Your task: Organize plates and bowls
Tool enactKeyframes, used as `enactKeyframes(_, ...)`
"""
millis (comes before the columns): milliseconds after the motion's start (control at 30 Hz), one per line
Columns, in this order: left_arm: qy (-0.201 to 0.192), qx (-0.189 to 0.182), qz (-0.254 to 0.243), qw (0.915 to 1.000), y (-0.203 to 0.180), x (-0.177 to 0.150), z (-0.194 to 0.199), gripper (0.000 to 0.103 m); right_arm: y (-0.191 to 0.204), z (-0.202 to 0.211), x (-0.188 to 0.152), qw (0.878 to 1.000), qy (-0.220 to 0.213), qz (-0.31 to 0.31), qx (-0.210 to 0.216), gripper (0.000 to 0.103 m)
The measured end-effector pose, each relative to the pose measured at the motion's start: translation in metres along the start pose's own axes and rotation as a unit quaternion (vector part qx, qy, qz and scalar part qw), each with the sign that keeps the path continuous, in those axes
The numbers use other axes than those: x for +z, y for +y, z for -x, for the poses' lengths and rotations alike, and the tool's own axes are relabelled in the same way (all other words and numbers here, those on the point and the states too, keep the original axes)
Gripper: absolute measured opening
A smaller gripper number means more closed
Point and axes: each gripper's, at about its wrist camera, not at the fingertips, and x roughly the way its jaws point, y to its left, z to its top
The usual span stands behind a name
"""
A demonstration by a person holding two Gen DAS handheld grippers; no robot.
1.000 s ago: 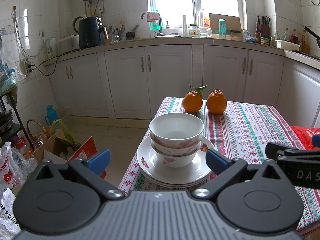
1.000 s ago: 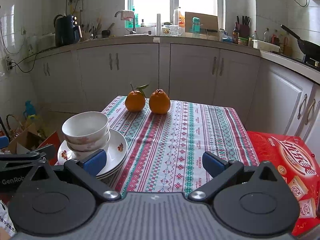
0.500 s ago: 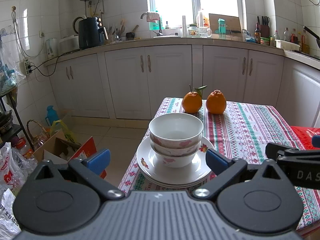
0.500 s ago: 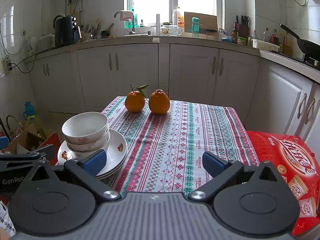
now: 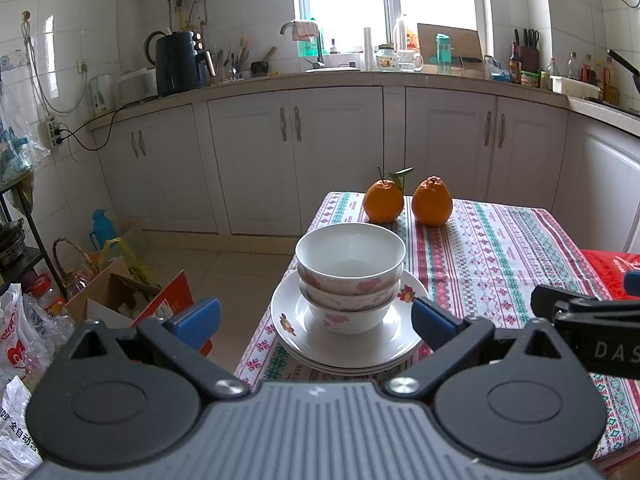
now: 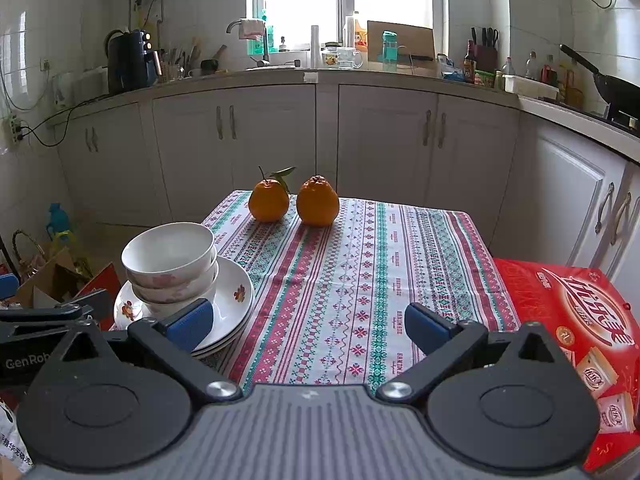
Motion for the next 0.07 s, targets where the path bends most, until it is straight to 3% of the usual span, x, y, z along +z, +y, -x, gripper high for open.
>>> enactKeyframes(67, 0.002, 0.000, 0.000, 1.0000, -0.0004, 0.0000, -0.0014, 0.101, -0.0006, -0.0010, -0.0001, 1.000, 0.001, 0.000, 0.000, 0.103)
